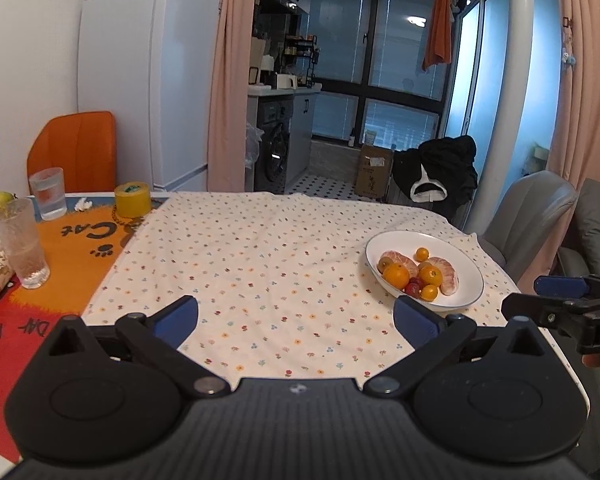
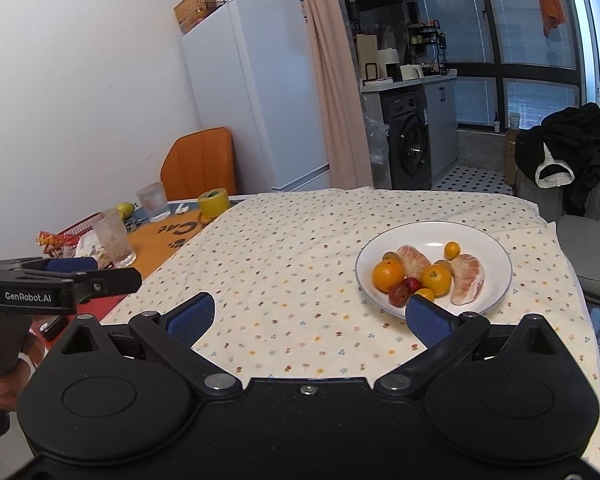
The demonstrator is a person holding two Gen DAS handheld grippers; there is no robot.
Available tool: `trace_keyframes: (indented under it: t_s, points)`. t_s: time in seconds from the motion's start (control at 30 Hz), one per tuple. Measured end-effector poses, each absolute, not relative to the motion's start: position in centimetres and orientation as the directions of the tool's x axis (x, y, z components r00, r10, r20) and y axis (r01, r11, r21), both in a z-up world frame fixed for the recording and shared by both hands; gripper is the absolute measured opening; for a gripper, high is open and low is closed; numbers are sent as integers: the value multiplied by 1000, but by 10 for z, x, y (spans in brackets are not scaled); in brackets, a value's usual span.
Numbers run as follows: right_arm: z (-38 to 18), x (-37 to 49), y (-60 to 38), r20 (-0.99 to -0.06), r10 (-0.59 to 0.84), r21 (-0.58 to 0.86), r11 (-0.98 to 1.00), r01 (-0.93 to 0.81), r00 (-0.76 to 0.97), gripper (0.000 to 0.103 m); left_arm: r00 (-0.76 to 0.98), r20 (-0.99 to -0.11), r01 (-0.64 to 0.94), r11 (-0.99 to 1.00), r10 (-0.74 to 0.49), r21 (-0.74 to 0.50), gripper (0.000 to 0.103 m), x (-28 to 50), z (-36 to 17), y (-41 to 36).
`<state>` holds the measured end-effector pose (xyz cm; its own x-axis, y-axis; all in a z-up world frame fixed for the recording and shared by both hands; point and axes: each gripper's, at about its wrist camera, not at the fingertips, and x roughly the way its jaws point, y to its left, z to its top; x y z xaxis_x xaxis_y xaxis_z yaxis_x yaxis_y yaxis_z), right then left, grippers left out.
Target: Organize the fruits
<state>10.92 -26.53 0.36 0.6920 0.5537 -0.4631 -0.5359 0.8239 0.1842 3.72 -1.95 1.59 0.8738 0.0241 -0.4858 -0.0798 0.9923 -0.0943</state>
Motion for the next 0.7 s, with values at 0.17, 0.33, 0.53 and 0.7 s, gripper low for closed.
trace_keyframes:
  t_s: [0.17,0.33,0.53,0.7]
  points:
    - [9,103,-263,-463,557,176,820,-544,690,103,879,-477,-89,991,30,-101,103,27,18,-11]
    - [11,102,-262,-465,561,175,817,-550,685,103,879,-476,-91,991,35,-96,103,23,19,-8]
    - [9,103,-261,-466,569,177,810,-558,678,103,876,-481,-92,991,32,-102,103,24,18,-6]
    - [9,102,-262,-463,574,180,807,-562,676,103,878,-478,-87,991,30,-98,103,23,19,-6]
